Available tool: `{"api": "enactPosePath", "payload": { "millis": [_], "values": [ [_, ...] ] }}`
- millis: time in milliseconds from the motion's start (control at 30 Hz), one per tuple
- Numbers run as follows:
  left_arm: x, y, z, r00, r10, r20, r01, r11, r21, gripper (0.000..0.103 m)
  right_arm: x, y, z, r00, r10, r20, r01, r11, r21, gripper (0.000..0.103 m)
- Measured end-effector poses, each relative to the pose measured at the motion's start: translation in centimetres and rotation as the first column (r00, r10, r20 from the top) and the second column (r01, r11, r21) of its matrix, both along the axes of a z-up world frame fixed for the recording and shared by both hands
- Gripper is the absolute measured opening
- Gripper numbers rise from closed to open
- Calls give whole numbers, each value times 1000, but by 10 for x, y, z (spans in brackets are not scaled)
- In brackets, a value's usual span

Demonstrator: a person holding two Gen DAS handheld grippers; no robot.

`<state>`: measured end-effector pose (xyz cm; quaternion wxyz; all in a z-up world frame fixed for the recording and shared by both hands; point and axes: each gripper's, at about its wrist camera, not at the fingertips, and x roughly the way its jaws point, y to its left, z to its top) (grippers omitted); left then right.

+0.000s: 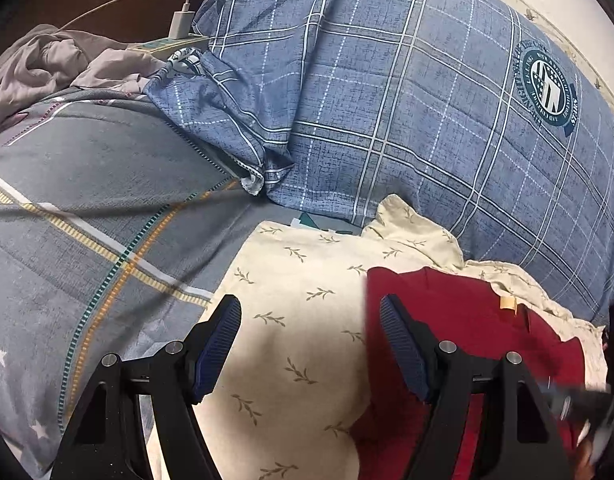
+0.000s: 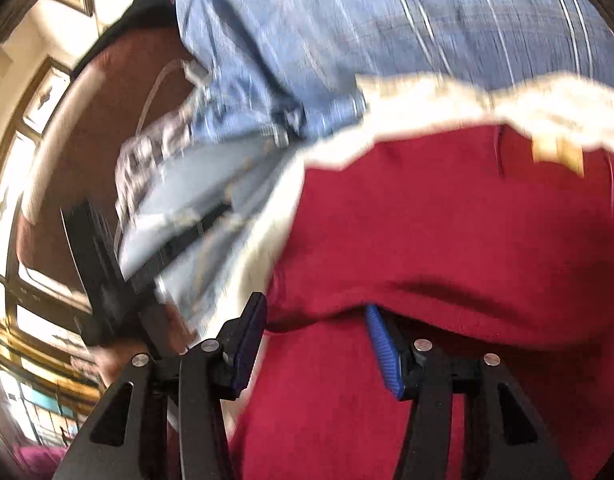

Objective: Fold small clothes

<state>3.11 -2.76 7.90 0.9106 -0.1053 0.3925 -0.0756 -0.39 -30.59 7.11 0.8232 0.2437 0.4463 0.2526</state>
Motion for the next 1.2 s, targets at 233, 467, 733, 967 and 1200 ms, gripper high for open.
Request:
{"api": "enactPosePath", "payload": {
  "millis": [233, 467, 733, 967, 1200],
  "values": [
    [5, -1, -2, 999, -49, 1, 49, 998, -35, 72, 58, -8, -37, 992, -116, -44, 115, 993, -27, 51],
    [11, -5, -8, 999, -42, -24, 41, 998, -38, 72, 44, -21, -11, 977, -178, 118, 175, 984, 41, 64],
    [16, -6, -10, 999, -10, -41, 10, 1000, -14, 72, 36, 12, 11, 981, -96, 167, 111, 990, -84, 65],
    [12, -4, -7, 1000, -3, -26, 2, 1000, -14, 72, 21, 43, -42, 989, -5, 146, 67, 904, -423, 60],
    [13, -4, -9, 999, -3, -36, 3, 1000, -6, 72, 9, 61, -42, 969, 69, 237, 93, 789, -608, 8]
  ]
}}
